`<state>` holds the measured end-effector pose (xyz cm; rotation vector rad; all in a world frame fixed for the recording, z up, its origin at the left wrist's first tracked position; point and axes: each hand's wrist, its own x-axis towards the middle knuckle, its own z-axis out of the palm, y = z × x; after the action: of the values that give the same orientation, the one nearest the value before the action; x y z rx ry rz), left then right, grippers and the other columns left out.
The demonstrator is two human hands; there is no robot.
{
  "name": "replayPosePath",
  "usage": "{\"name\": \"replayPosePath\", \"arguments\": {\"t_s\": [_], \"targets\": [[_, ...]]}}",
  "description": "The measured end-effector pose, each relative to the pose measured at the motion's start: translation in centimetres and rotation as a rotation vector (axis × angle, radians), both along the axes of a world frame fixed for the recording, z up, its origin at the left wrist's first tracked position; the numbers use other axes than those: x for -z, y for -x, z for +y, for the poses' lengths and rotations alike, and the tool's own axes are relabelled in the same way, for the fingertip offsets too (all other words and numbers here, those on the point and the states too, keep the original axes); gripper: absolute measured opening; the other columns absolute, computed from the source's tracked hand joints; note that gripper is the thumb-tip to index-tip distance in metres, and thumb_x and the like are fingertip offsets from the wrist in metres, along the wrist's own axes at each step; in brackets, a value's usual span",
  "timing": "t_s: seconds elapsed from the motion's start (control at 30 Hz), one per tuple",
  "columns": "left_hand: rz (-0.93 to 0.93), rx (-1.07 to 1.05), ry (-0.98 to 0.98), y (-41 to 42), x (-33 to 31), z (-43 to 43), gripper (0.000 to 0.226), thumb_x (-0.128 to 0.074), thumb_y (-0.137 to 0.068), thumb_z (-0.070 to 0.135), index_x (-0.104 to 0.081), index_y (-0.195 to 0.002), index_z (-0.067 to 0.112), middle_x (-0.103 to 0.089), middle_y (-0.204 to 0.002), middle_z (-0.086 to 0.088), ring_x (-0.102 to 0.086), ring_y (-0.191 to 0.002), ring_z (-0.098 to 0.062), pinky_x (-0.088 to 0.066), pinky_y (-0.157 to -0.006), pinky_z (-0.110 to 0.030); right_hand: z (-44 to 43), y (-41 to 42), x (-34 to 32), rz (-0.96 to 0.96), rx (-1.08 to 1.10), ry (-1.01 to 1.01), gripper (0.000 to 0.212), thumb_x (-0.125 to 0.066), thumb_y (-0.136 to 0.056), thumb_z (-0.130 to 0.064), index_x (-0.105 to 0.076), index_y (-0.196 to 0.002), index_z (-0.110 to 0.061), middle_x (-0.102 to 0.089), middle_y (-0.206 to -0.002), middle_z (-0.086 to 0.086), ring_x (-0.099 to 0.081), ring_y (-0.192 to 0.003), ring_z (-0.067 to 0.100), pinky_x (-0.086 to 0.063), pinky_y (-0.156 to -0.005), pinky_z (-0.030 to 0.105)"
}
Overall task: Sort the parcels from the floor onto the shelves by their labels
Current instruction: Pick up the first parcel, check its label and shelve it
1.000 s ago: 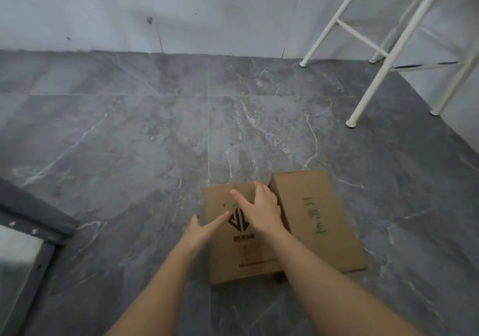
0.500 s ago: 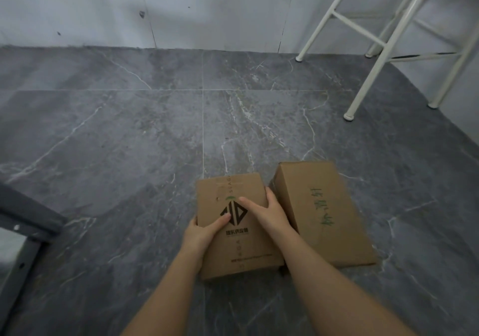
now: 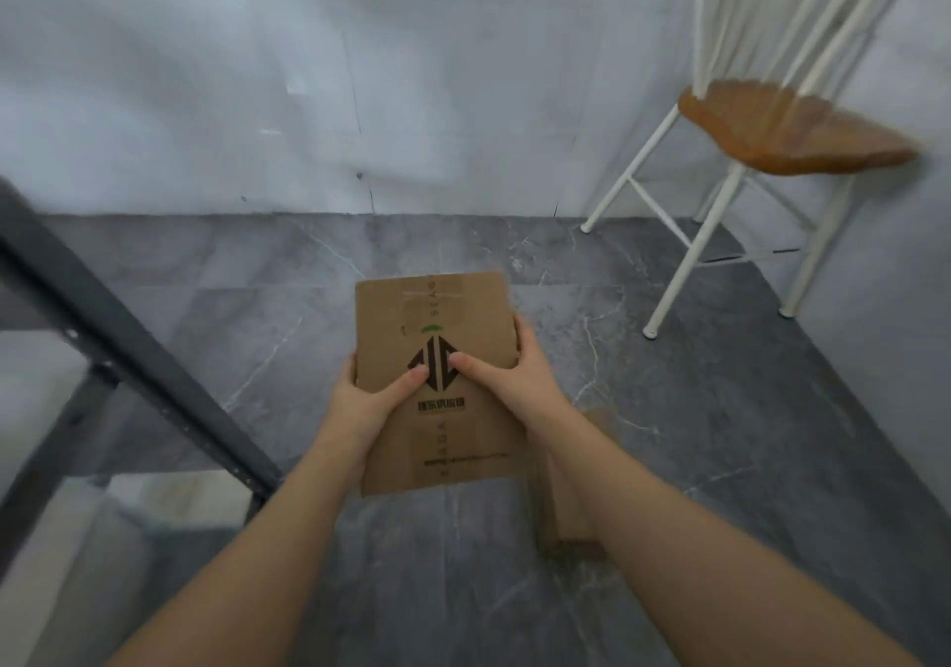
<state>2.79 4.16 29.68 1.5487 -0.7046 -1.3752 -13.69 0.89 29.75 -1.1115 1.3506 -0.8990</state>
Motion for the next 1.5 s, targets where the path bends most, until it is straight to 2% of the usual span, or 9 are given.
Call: {"name": "replayPosePath", "arguments": {"t_s": [0.13, 0.27, 0.57, 0.73, 0.9, 1.0, 1.23, 1.33, 1.5], "targets": [[-0.053, 0.042, 0.143, -1.5, -18.7, 1.8, 0.075, -0.08, -0.067, 0.02, -0.042, -0.132, 0.018, -0.064, -0.113, -0.007, -0.065, -0.088, -0.019, -0.055, -0.07, -0.034, 1.8, 0.0, -17.9, -0.106, -0.061, 0.0, 0.104, -0.082, -0.069, -0.031, -0.018, -0.151, -0.03, -0.047, -0.143, 0.005, -0.058, -0.117, 0.02, -0.055, -0.086, 0.031], [-0.1, 0.08, 0.317, -1.4, -37.2, 2.7, 0.066, -0.078, -0.071, 0.018, -0.042, -0.127, 0.023, -0.063, -0.098, 0.003, -0.066, -0.081, -0.014, -0.056, -0.056, -0.024, 2.4, 0.4, -35.8, -0.199, -0.095, 0.138, 0.085, -0.077, -0.075, -0.027, -0.029, -0.146, -0.028, -0.055, -0.136, 0.006, -0.063, -0.109, 0.017, -0.058, -0.078, 0.025], [-0.261, 0.115, 0.555, 2.0, -65.5, 5.9, 0.088, -0.08, -0.067, 0.034, -0.035, -0.142, 0.024, -0.056, -0.135, -0.008, -0.061, -0.111, -0.025, -0.052, -0.091, -0.044, 6.8, 3.1, -64.6, -0.234, 0.015, 0.438, 0.085, -0.076, -0.076, -0.025, -0.028, -0.145, -0.028, -0.058, -0.127, 0.006, -0.067, -0.1, 0.021, -0.06, -0.072, 0.03], [-0.688, -0.197, 0.839, 8.3, -73.6, 8.4, 0.101, -0.072, -0.069, 0.052, -0.016, -0.15, 0.029, -0.031, -0.152, -0.004, -0.034, -0.138, -0.022, -0.03, -0.109, -0.047, 9.1, 2.8, -70.3, 0.03, 0.25, 0.634, 0.114, -0.073, -0.053, -0.062, -0.015, -0.149, -0.042, -0.049, -0.135, 0.005, -0.054, -0.119, 0.025, -0.047, -0.101, 0.048], [-0.597, -0.109, 0.671, 13.5, -77.5, 8.8, 0.123, -0.071, -0.06, 0.064, 0.008, -0.15, 0.034, -0.007, -0.158, -0.016, -0.017, -0.144, -0.034, -0.025, -0.113, -0.054, 11.1, 1.6, -72.5, 0.372, 0.365, 0.745, 0.095, -0.058, -0.071, -0.058, -0.009, -0.15, -0.038, -0.035, -0.141, 0.007, -0.039, -0.128, 0.028, -0.035, -0.106, 0.052], [-0.561, -0.147, 0.755, 13.5, -77.6, 8.3, 0.12, -0.077, -0.061, 0.055, -0.001, -0.151, 0.031, -0.017, -0.154, -0.015, -0.027, -0.14, -0.033, -0.03, -0.11, -0.047, 11.5, 2.3, -72.9, 0.425, 0.395, 0.821, 0.097, -0.065, -0.073, -0.05, -0.009, -0.151, -0.036, -0.035, -0.14, 0.005, -0.039, -0.126, 0.026, -0.031, -0.107, 0.045], [-0.271, -0.134, 0.923, 10.8, -78.4, 6.4, 0.096, -0.086, -0.06, 0.024, -0.028, -0.137, 0.026, -0.051, -0.128, 0.0, -0.053, -0.116, -0.023, -0.048, -0.098, -0.047, 11.8, 5.1, -74.7, 0.23, 0.206, 0.981, 0.089, -0.069, -0.07, -0.047, -0.029, -0.147, -0.028, -0.047, -0.135, -0.005, -0.047, -0.123, 0.015, -0.043, -0.102, 0.034], [-0.095, -0.004, 0.924, 9.9, -79.4, 6.7, 0.085, -0.081, -0.069, 0.014, -0.03, -0.136, 0.027, -0.056, -0.125, -0.001, -0.06, -0.109, -0.025, -0.054, -0.088, -0.05, 12.4, 6.7, -76.4, 0.055, 0.173, 0.962, 0.061, -0.068, -0.084, -0.033, -0.041, -0.139, -0.027, -0.055, -0.114, -0.013, -0.057, -0.1, 0.005, -0.046, -0.078, 0.015], [0.034, 0.167, 1.005, 7.7, -79.7, 6.7, 0.069, -0.07, -0.079, 0.003, -0.032, -0.13, 0.028, -0.058, -0.114, 0.006, -0.06, -0.106, -0.02, -0.056, -0.079, -0.041, 11.2, 9.7, -79.4, -0.212, 0.157, 0.832, 0.023, -0.057, -0.093, -0.025, -0.058, -0.114, -0.015, -0.064, -0.105, 0.006, -0.062, -0.086, 0.018, -0.048, -0.07, 0.024]]}}
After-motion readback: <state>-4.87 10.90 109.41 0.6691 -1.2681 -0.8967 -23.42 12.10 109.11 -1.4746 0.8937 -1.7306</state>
